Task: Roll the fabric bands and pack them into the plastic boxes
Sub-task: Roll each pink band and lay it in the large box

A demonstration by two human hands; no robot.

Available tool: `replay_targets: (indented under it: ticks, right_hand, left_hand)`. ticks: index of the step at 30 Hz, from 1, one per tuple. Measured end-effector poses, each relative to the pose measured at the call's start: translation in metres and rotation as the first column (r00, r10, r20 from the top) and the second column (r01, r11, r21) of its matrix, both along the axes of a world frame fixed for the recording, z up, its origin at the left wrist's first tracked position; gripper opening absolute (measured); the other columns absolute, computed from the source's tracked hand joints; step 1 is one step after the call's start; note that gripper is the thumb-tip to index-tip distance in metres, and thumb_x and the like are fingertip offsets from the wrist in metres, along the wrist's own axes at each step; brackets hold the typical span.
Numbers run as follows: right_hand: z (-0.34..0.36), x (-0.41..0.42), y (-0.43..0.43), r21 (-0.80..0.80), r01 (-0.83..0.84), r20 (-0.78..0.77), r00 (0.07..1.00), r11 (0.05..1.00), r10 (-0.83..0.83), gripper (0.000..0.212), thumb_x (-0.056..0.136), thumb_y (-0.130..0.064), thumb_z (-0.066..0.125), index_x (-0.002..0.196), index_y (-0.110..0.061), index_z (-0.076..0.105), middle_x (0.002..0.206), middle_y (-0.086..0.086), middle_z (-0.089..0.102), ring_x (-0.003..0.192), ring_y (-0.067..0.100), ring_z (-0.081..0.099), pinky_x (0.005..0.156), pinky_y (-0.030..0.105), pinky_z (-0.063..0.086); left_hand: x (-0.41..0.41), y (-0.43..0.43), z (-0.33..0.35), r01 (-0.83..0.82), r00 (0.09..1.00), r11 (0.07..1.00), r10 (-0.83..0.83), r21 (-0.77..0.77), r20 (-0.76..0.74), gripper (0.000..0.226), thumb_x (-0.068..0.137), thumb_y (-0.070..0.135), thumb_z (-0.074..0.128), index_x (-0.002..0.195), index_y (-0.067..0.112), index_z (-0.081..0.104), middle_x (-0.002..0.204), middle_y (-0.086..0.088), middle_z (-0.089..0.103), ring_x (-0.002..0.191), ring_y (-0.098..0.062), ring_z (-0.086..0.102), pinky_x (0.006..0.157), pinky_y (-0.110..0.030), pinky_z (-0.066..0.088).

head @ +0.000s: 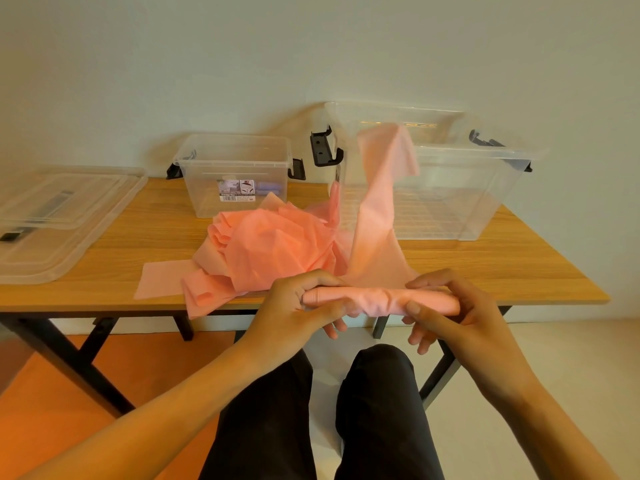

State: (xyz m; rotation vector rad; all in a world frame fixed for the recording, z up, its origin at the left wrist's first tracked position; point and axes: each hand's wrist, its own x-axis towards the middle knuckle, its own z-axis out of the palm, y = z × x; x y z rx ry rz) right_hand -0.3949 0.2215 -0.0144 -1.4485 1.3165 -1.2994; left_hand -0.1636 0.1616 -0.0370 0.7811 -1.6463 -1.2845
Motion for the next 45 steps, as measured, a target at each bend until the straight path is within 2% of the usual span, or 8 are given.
replay_targets:
  ticks: [6,14,19,22,27,34,38,45]
  right_hand:
    - [-0.003,-0.001,-0.001,-0.002,0.039,0.021,0.999,0.999,-0.039,0.027,0.084,-0.025,0.069,0.101,-0.003,0.068,0.074,0.018,0.071,0.059,0.032,0.068,0.056,0.031,0.059]
    - [0.006,0.0,0.001,-0.036,0.009,0.049,0.999,0.999,-0.007,0.033,0.081,-0.019,0.072,0.111,-0.008,0.066,0.081,0.018,0.072,0.065,0.032,0.069,0.057,0.031,0.059]
    - [0.026,-0.004,-0.011,-0.059,0.02,0.049,0.999,0.998,-0.017,0.031,0.082,-0.02,0.071,0.108,-0.005,0.067,0.079,0.018,0.073,0.063,0.031,0.069,0.056,0.029,0.058]
    - [0.041,-0.009,-0.022,-0.074,0.019,0.056,0.998,0.997,-0.015,0.032,0.084,-0.024,0.07,0.107,-0.002,0.066,0.077,0.02,0.072,0.061,0.031,0.068,0.056,0.029,0.058]
    - [0.069,-0.012,-0.036,-0.081,0.022,0.118,0.993,0.996,-0.013,0.035,0.085,-0.026,0.068,0.108,0.001,0.067,0.075,0.018,0.07,0.059,0.023,0.065,0.054,0.028,0.056]
    - [0.14,-0.014,-0.051,-0.227,0.043,0.096,0.995,0.973,-0.022,0.025,0.093,-0.026,0.066,0.106,-0.006,0.07,0.074,0.012,0.071,0.06,0.019,0.065,0.055,0.025,0.055]
    - [0.18,-0.019,-0.063,-0.267,0.057,0.134,0.991,0.962,-0.022,0.025,0.088,-0.022,0.074,0.111,-0.011,0.07,0.079,0.01,0.073,0.063,0.016,0.066,0.057,0.022,0.054]
    - [0.207,-0.019,-0.074,-0.297,0.086,0.128,0.991,0.951,-0.049,0.016,0.093,-0.016,0.071,0.107,-0.009,0.07,0.08,0.008,0.073,0.067,0.015,0.068,0.059,0.021,0.055]
  left_hand:
    - [0.0,0.0,-0.002,0.01,1.0,1.0,-0.01,-0.011,-0.001,0.034,0.082,0.004,0.078,0.111,0.018,0.07,0.095,0.0,0.074,0.078,-0.023,0.074,0.061,-0.035,0.062]
    - [-0.002,-0.005,0.005,0.013,1.0,0.999,-0.013,-0.047,0.0,0.027,0.085,0.012,0.074,0.111,0.015,0.07,0.093,-0.006,0.077,0.072,-0.021,0.072,0.059,-0.034,0.059]
    - [-0.004,-0.02,0.026,0.026,1.0,0.996,-0.025,-0.082,0.007,0.034,0.084,0.002,0.076,0.116,0.011,0.068,0.096,-0.009,0.073,0.078,-0.03,0.073,0.058,-0.032,0.059]
    - [-0.004,-0.032,0.045,0.062,0.998,0.993,-0.063,-0.096,-0.011,0.026,0.09,-0.003,0.068,0.115,0.002,0.065,0.091,-0.014,0.076,0.073,-0.028,0.071,0.058,-0.033,0.058]
    - [-0.007,-0.043,0.076,0.048,0.999,0.993,-0.051,-0.11,-0.02,0.017,0.094,0.004,0.064,0.111,-0.001,0.065,0.091,-0.014,0.077,0.073,-0.027,0.071,0.059,-0.034,0.057]
    - [-0.015,-0.06,0.142,0.003,0.992,0.997,-0.013,-0.079,-0.126,0.03,0.097,0.019,0.063,0.116,-0.005,0.063,0.09,-0.019,0.076,0.066,-0.024,0.066,0.055,-0.026,0.051]
    - [-0.018,-0.069,0.19,-0.048,0.988,0.997,0.039,-0.058,-0.151,0.027,0.099,0.035,0.061,0.103,0.009,0.068,0.085,-0.013,0.077,0.063,-0.016,0.066,0.049,-0.02,0.044]
    - [-0.016,-0.079,0.224,0.0,0.99,0.999,0.006,0.041,-0.144,0.029,0.096,0.038,0.064,0.108,0.012,0.07,0.084,-0.01,0.076,0.054,-0.01,0.06,0.044,-0.017,0.041]
